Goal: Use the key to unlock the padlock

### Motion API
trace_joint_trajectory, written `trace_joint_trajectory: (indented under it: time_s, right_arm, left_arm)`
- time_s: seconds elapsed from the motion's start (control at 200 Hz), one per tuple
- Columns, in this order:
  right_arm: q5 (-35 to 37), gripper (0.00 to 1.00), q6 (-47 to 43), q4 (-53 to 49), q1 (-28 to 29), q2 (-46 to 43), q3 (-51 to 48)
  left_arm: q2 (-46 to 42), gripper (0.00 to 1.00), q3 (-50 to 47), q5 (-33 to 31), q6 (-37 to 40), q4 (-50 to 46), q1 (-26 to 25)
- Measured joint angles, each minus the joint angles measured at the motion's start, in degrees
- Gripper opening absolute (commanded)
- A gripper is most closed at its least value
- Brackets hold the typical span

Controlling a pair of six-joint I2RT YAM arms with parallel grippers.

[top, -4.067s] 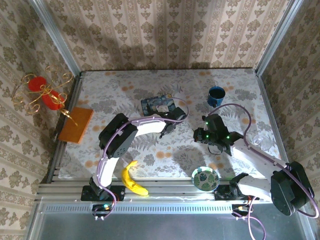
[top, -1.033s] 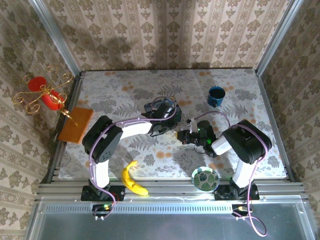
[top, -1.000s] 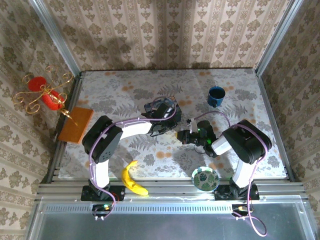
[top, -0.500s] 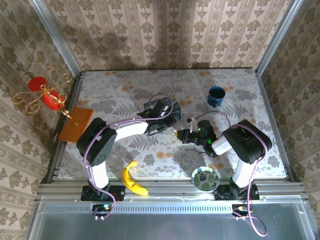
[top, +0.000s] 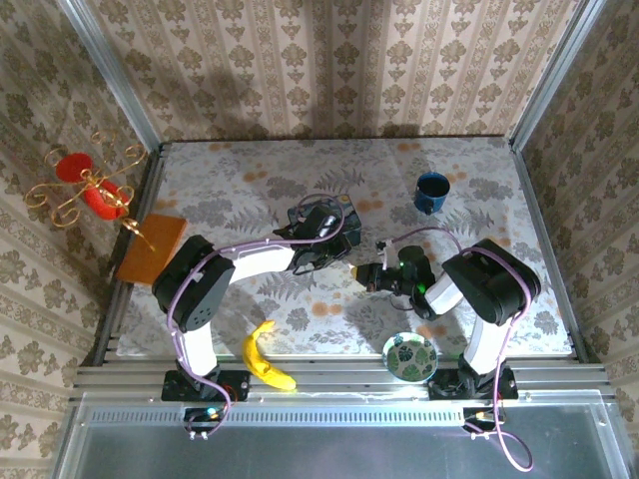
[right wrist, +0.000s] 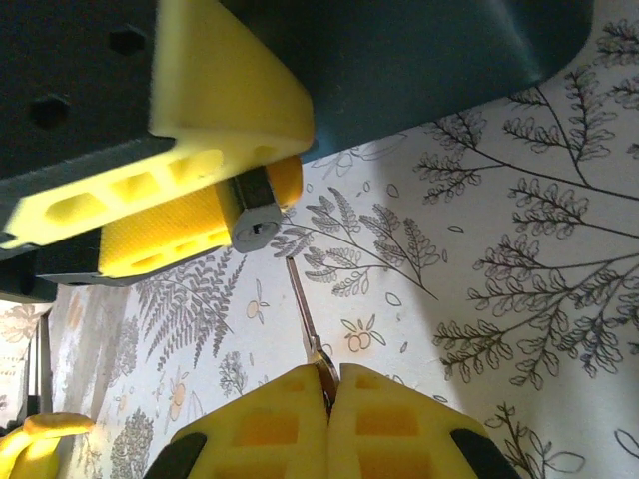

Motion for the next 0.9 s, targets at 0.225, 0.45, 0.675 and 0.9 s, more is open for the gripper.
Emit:
trace_joint_trajectory:
  time_s: [0.225, 0.45, 0.675, 0.9]
  right_arm:
    - [-0.4, 0.0, 0.0, 1.0, 0.0, 0.0, 0.0]
    - [-1.2, 0.0, 0.0, 1.1, 0.0, 0.1, 0.2]
    - [-1.2, 0.0, 0.0, 1.2, 0.0, 0.3, 0.4]
    - [-1.2, 0.0, 0.6, 1.2, -0.2, 0.3, 0.4]
  left_arm:
    - [0.0, 0.0, -0.1, 0.2, -0.5, 0.6, 0.0]
    - [0.0, 0.0, -0.1, 0.8, -0.9, 1.7, 0.0]
    - [0.0, 0.0, -0.1, 1.2, -1.0, 1.7, 0.0]
    - [0.0, 0.0, -0.2, 1.2, -1.0, 1.8, 0.0]
